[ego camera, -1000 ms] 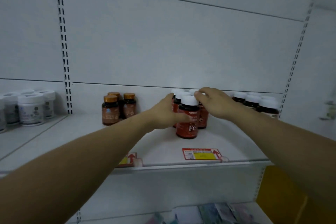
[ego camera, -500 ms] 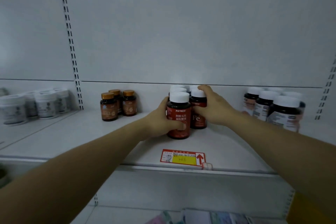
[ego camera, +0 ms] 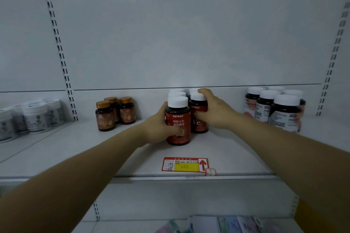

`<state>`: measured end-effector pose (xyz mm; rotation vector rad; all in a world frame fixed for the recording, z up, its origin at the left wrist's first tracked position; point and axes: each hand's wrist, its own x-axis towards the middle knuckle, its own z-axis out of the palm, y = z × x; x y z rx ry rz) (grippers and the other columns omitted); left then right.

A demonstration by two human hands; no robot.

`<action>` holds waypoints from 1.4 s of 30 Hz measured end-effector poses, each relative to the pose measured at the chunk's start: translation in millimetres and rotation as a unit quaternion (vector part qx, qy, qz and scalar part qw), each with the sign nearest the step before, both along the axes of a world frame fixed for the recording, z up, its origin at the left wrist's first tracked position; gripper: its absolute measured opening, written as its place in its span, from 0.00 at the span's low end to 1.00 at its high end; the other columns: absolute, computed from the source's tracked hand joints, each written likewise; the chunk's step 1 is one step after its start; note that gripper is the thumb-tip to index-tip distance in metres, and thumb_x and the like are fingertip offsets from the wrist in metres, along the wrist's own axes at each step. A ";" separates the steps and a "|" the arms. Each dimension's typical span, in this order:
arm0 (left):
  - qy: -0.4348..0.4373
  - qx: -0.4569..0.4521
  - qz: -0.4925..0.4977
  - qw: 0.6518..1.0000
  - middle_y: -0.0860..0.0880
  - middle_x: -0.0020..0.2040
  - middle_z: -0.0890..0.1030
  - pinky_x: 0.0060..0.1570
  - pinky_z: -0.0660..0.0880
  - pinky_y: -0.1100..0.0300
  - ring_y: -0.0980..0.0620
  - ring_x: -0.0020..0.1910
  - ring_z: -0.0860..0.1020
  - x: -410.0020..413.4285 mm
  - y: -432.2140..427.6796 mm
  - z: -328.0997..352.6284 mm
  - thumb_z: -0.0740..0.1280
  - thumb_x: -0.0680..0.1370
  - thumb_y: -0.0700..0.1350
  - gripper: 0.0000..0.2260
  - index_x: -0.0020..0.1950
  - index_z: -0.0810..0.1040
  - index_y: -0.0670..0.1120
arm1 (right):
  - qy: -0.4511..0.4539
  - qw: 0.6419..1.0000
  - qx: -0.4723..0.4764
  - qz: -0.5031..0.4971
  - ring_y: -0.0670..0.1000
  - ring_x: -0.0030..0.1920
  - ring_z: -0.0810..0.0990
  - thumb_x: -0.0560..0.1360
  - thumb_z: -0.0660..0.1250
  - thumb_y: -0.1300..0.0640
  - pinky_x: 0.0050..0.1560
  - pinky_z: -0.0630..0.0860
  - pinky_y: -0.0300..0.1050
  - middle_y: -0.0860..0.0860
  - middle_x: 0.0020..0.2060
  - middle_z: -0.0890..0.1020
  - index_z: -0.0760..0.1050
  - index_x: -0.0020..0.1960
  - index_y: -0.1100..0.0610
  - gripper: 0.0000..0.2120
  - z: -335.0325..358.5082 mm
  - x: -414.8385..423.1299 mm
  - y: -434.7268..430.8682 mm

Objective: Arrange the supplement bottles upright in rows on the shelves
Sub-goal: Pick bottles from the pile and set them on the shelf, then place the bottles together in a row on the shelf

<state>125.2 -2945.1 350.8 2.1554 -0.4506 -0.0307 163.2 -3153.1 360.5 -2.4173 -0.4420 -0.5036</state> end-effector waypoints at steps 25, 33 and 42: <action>-0.218 0.185 -0.082 0.955 0.51 0.77 0.55 0.64 0.56 0.61 0.50 0.74 0.58 -43.7 -74.2 72.8 0.68 0.72 0.60 0.39 0.77 0.53 0.52 | -0.007 0.954 -0.162 -0.252 0.58 0.69 0.65 0.74 0.67 0.43 0.62 0.65 0.48 0.57 0.72 0.63 0.54 0.76 0.51 0.37 72.6 -100.5 -106.9; -0.134 0.153 -0.085 0.975 0.49 0.76 0.59 0.60 0.62 0.62 0.49 0.70 0.64 -41.9 -149.2 38.4 0.68 0.73 0.57 0.36 0.76 0.56 0.50 | -0.009 0.961 -0.133 -0.242 0.56 0.69 0.66 0.75 0.62 0.39 0.60 0.65 0.47 0.54 0.72 0.64 0.59 0.74 0.51 0.32 56.8 -91.1 -167.2; -0.098 -0.125 -0.061 0.985 0.51 0.59 0.75 0.51 0.76 0.62 0.54 0.55 0.77 -21.5 -262.3 7.4 0.77 0.66 0.42 0.30 0.62 0.65 0.55 | 0.014 0.991 -0.026 -0.133 0.54 0.66 0.67 0.79 0.56 0.51 0.55 0.63 0.41 0.54 0.73 0.63 0.58 0.75 0.49 0.24 37.4 -42.9 -244.4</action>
